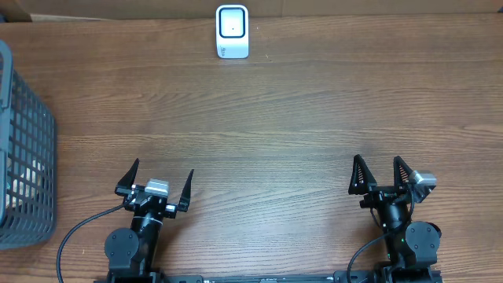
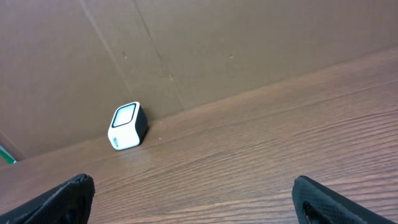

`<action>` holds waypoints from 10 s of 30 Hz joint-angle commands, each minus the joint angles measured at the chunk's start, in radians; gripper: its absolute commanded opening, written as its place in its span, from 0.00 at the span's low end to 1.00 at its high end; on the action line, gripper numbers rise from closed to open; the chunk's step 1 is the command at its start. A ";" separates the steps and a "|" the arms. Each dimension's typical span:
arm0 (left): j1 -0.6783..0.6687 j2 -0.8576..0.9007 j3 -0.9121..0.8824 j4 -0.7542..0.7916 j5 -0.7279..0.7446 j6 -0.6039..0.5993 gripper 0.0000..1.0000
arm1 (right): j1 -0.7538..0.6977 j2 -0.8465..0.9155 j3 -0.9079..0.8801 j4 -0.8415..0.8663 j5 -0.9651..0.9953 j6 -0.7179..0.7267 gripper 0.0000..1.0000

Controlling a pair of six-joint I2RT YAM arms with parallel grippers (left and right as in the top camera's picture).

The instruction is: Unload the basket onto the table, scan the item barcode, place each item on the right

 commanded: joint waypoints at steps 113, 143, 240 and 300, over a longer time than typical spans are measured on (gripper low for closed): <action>-0.007 -0.009 -0.004 -0.003 -0.010 -0.011 1.00 | 0.006 -0.010 -0.011 0.007 -0.002 -0.004 1.00; 0.010 0.558 0.659 -0.235 -0.032 -0.288 1.00 | 0.006 -0.010 -0.011 0.007 -0.002 -0.004 1.00; 0.982 1.809 1.180 -0.512 -0.257 -0.952 0.04 | 0.006 -0.010 -0.011 0.007 -0.002 -0.004 1.00; -0.279 1.971 1.726 -1.132 -0.161 -0.560 0.04 | 0.006 -0.010 -0.011 0.007 -0.002 -0.004 1.00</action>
